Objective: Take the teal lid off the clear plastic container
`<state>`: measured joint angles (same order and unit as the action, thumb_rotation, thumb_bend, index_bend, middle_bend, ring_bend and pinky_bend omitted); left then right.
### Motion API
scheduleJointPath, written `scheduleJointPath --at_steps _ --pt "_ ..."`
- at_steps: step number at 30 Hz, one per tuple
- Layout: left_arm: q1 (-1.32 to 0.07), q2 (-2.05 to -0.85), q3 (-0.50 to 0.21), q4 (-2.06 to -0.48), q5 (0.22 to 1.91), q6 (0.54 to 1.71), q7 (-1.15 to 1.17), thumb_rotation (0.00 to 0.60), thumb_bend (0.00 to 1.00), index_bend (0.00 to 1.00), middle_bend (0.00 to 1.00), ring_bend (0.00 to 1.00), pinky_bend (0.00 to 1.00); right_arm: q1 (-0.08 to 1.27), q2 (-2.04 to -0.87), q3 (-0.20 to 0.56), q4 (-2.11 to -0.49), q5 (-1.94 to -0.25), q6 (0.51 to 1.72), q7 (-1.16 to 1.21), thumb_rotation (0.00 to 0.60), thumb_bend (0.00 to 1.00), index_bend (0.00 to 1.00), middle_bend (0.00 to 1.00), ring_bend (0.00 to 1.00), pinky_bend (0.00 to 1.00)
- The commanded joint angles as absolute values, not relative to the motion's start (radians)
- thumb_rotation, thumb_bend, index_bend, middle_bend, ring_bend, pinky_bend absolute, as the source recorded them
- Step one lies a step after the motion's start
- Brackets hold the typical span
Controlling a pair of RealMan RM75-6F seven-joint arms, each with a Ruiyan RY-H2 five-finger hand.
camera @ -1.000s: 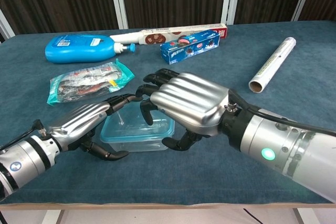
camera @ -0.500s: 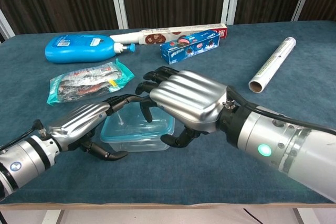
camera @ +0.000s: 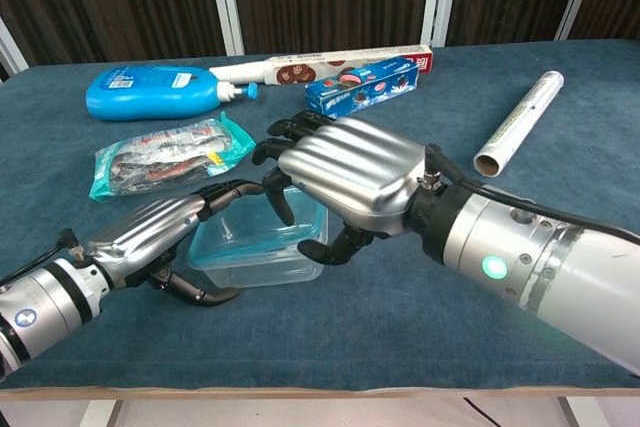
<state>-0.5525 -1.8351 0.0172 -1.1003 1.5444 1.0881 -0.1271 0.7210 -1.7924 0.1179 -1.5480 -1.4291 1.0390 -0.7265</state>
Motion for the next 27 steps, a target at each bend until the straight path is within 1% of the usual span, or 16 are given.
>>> scheduleJointPath --at_steps 1,7,10,13,16,18,20,21,23,27 --pt "-0.552 -1.834 0.017 -1.099 1.546 1.091 -0.123 0.600 0.28 0.12 0.27 0.22 0.34 0.721 -1.790 0.119 -1.552 -1.428 1.042 -0.720 0.600 0.30 0.52 0.14 0.00 0.00" --pt "-0.552 -1.836 0.018 -1.099 1.546 1.090 -0.120 0.600 0.28 0.12 0.28 0.23 0.34 0.728 -1.793 0.124 -1.544 -1.421 1.043 -0.730 0.600 0.30 0.53 0.14 0.00 0.00" --pt "-0.552 -1.835 0.018 -1.101 1.547 1.091 -0.119 0.600 0.28 0.12 0.28 0.23 0.34 0.732 -1.812 0.124 -1.521 -1.425 1.046 -0.724 0.600 0.30 0.55 0.15 0.00 0.00" --pt "-0.553 -1.833 0.016 -1.104 1.548 1.093 -0.118 0.600 0.28 0.12 0.28 0.23 0.34 0.735 -1.838 0.117 -1.482 -1.436 1.052 -0.721 0.600 0.30 0.58 0.18 0.00 0.00" --pt "-0.551 -1.831 0.015 -1.107 1.548 1.097 -0.119 0.600 0.28 0.12 0.28 0.23 0.33 0.736 -1.861 0.111 -1.453 -1.451 1.061 -0.699 0.600 0.30 0.65 0.19 0.03 0.01" --pt "-0.550 -1.830 0.015 -1.107 1.553 1.106 -0.122 0.600 0.28 0.12 0.27 0.23 0.31 0.736 -1.874 0.110 -1.436 -1.476 1.081 -0.670 0.600 0.33 0.72 0.21 0.06 0.04" --pt "-0.548 -1.831 0.015 -1.106 1.559 1.118 -0.128 0.600 0.28 0.12 0.27 0.21 0.26 0.735 -1.884 0.105 -1.415 -1.506 1.103 -0.637 0.600 0.38 0.79 0.24 0.09 0.08" --pt "-0.547 -1.832 0.015 -1.105 1.562 1.123 -0.131 0.600 0.28 0.12 0.27 0.21 0.24 0.736 -1.886 0.103 -1.408 -1.513 1.107 -0.628 0.600 0.39 0.82 0.26 0.10 0.09" --pt "-0.547 -1.834 0.015 -1.102 1.567 1.130 -0.137 0.600 0.28 0.12 0.27 0.20 0.22 0.737 -1.887 0.100 -1.399 -1.520 1.106 -0.613 0.600 0.41 0.84 0.26 0.10 0.09" --pt "-0.545 -1.834 0.019 -1.100 1.575 1.140 -0.134 0.600 0.28 0.11 0.26 0.19 0.20 0.738 -1.883 0.096 -1.396 -1.533 1.107 -0.597 0.600 0.46 0.84 0.27 0.10 0.09"
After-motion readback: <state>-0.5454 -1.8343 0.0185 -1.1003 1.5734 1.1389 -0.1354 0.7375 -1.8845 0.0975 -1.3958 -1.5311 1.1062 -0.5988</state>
